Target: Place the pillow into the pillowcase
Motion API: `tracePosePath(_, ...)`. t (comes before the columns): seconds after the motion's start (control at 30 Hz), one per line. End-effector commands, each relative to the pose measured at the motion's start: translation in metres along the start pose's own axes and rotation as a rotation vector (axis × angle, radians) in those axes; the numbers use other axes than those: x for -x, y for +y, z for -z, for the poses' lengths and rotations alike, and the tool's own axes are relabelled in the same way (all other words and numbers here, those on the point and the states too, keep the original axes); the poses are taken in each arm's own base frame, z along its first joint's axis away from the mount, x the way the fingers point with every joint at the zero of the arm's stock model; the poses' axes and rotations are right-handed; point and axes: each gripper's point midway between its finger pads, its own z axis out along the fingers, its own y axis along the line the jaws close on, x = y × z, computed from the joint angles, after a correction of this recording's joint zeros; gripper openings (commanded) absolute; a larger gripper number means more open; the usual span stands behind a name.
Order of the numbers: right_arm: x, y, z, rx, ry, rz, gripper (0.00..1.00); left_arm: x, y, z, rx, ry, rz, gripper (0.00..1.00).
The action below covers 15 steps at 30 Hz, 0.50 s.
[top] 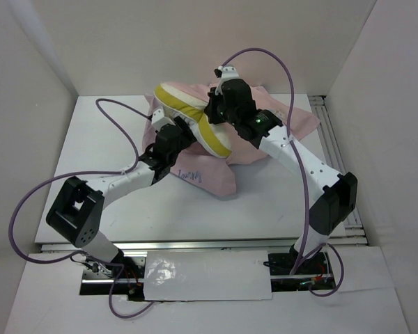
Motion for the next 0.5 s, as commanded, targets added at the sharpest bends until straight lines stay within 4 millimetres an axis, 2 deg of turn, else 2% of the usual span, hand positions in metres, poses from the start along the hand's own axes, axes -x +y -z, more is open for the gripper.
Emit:
tracePosePath(0.0, 0.046, 0.016, 0.027, 0.078, -0.137, -0.029, 0.00, 0.027, -0.033, 0.000, -0.088, -0.064, -0.001, 0.63)
tracePosePath(0.03, 0.046, 0.016, 0.027, 0.079, -0.136, -0.038, 0.00, 0.030, -0.036, -0.004, -0.079, -0.073, 0.000, 0.63)
tracePosePath(0.17, 0.049, 0.026, 0.032, 0.134, -0.138, -0.036, 0.00, 0.017, -0.027, -0.018, -0.042, -0.061, 0.012, 0.62)
tracePosePath(0.4, 0.048, 0.040, 0.037, 0.210, -0.117, -0.039, 0.00, 0.014, -0.031, -0.040, -0.033, -0.091, 0.041, 0.62)
tracePosePath(0.47, 0.055, 0.044, 0.043, 0.227, -0.131, -0.038, 0.00, 0.013, -0.027, -0.045, 0.003, -0.095, 0.049, 0.62)
